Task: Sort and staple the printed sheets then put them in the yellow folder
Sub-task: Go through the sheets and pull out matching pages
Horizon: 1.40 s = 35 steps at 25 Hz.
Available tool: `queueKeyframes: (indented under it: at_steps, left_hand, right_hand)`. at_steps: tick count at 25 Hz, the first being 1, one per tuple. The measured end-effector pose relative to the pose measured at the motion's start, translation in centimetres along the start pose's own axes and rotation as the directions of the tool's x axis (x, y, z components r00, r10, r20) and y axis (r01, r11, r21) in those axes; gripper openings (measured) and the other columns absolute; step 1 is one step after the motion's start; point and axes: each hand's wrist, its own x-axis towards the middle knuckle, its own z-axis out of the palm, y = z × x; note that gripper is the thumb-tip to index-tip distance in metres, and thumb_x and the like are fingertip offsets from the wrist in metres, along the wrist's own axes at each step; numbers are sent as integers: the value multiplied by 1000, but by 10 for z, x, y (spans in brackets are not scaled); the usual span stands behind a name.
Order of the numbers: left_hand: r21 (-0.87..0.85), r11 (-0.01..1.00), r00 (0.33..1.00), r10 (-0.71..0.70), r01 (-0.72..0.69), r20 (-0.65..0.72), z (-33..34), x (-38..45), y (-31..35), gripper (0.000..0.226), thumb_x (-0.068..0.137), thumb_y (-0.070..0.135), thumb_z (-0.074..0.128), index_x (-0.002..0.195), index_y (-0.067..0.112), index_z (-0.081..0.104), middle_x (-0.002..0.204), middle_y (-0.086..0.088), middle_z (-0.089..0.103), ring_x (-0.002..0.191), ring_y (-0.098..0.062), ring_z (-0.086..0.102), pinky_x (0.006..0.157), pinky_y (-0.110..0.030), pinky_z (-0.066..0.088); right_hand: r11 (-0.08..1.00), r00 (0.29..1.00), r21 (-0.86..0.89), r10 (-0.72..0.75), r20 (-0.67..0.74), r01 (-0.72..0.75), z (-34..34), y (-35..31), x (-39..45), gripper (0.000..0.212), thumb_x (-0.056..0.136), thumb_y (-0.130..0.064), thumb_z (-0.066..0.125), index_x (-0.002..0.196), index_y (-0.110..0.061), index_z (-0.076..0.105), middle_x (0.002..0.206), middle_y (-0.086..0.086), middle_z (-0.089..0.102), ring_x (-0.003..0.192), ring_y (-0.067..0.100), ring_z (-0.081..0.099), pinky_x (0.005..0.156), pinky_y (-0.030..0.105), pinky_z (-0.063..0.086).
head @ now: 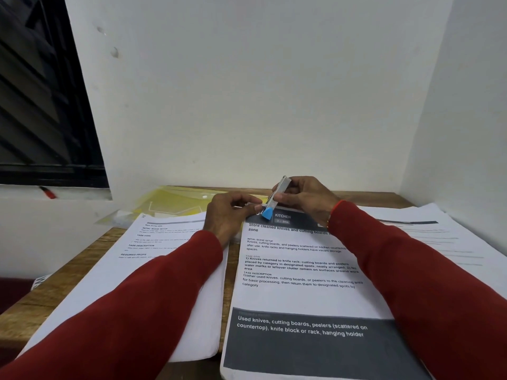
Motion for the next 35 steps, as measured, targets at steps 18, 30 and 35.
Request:
queueKeyframes:
  at_steps: [18, 30, 35]
  left_hand:
    - [0, 1000, 1000, 5, -5, 7, 1, -3, 3, 8, 76, 12, 84, 80, 18, 80, 83, -7, 76, 76, -12, 67, 82, -35, 56]
    - [39, 999, 1000, 4, -5, 8, -1, 0, -2, 9, 76, 16, 84, 77, 24, 79, 76, 2, 74, 73, -8, 65, 76, -25, 51]
    - [83, 997, 1000, 10, -12, 27, -1, 1, -5, 11, 76, 18, 84, 76, 27, 79, 79, -2, 74, 77, -10, 65, 80, -27, 51]
  right_hand:
    - [994, 1000, -107, -15, 6, 16, 9, 4, 3, 15, 82, 1, 73, 81, -11, 66, 88, 18, 63, 86, 26, 59, 91, 42, 48]
    - [984, 989, 169, -24, -146, 49, 1, -6, -1, 9, 87, 3, 66, 91, -4, 64, 84, 11, 69, 82, 27, 68, 93, 39, 53]
    - [860, 938, 510, 181, -295, -6, -24, 4, 3, 19, 87, -17, 73, 95, -3, 64, 92, 18, 70, 68, 21, 68, 80, 38, 61]
